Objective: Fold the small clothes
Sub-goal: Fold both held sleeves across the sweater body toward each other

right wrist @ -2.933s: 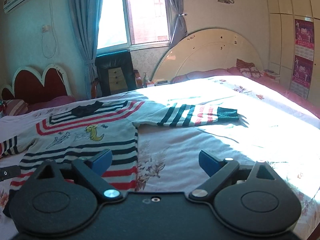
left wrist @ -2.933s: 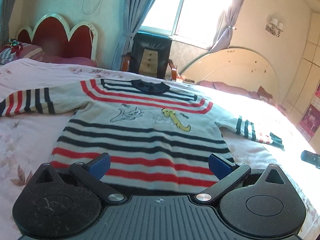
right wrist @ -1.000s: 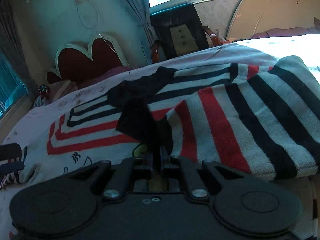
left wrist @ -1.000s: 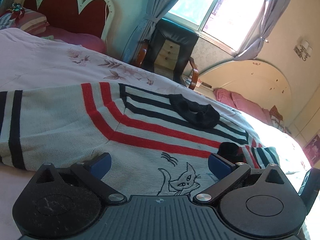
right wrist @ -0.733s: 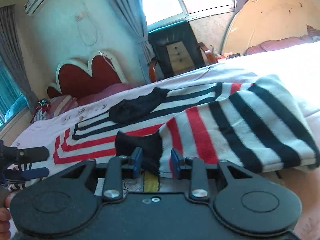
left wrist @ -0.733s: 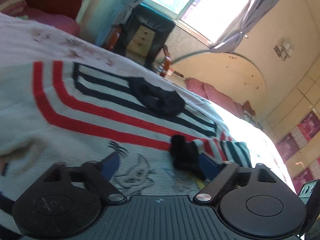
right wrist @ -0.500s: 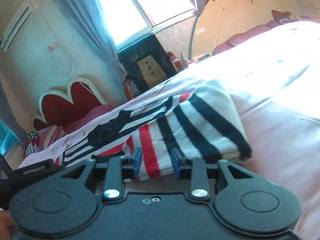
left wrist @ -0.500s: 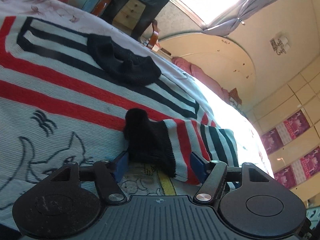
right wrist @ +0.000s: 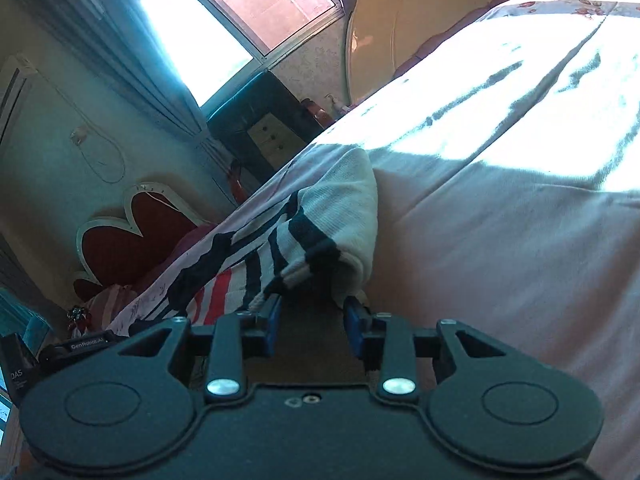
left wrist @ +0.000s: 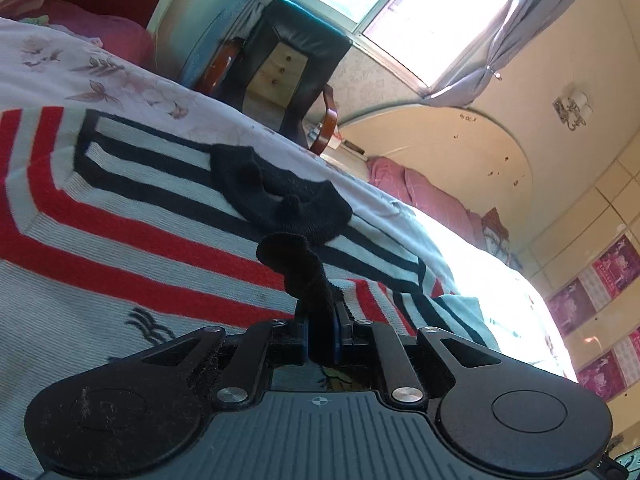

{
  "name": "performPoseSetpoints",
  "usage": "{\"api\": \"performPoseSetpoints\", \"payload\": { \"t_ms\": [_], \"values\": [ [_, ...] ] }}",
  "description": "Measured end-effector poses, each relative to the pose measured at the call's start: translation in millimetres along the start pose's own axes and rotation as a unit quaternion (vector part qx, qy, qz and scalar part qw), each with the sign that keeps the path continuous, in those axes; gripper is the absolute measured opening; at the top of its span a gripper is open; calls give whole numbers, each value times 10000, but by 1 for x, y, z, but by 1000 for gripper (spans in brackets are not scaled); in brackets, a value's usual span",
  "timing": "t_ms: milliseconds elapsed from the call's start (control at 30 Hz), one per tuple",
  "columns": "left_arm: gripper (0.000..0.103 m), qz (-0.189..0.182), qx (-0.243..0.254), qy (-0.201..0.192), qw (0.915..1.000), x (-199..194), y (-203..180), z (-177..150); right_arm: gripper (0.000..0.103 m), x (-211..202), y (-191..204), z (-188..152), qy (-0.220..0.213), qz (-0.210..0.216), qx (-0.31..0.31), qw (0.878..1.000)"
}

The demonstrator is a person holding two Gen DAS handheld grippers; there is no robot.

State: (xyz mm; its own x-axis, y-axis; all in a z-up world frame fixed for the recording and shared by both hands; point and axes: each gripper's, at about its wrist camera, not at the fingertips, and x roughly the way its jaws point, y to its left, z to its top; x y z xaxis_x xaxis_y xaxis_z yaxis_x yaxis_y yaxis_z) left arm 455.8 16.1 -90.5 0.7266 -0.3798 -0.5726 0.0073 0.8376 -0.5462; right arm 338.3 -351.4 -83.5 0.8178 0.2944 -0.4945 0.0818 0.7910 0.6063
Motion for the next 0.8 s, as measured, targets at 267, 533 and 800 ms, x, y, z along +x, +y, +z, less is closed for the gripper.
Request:
{"api": "performPoseSetpoints", "payload": {
  "t_ms": [267, 533, 800],
  "values": [
    [11, 376, -40, -9, 9993, -22, 52, 10, 43, 20, 1, -4, 238, 360, 490, 9979],
    [11, 479, -4, -36, 9988, -21, 69, 9, 42, 38, -29, 4, 304, 476, 1429, 9881],
    [11, 585, 202, 55, 9981, -23, 63, 5, 8, 39, -25, 9, 231, 291, 1042, 9939]
  ]
}}
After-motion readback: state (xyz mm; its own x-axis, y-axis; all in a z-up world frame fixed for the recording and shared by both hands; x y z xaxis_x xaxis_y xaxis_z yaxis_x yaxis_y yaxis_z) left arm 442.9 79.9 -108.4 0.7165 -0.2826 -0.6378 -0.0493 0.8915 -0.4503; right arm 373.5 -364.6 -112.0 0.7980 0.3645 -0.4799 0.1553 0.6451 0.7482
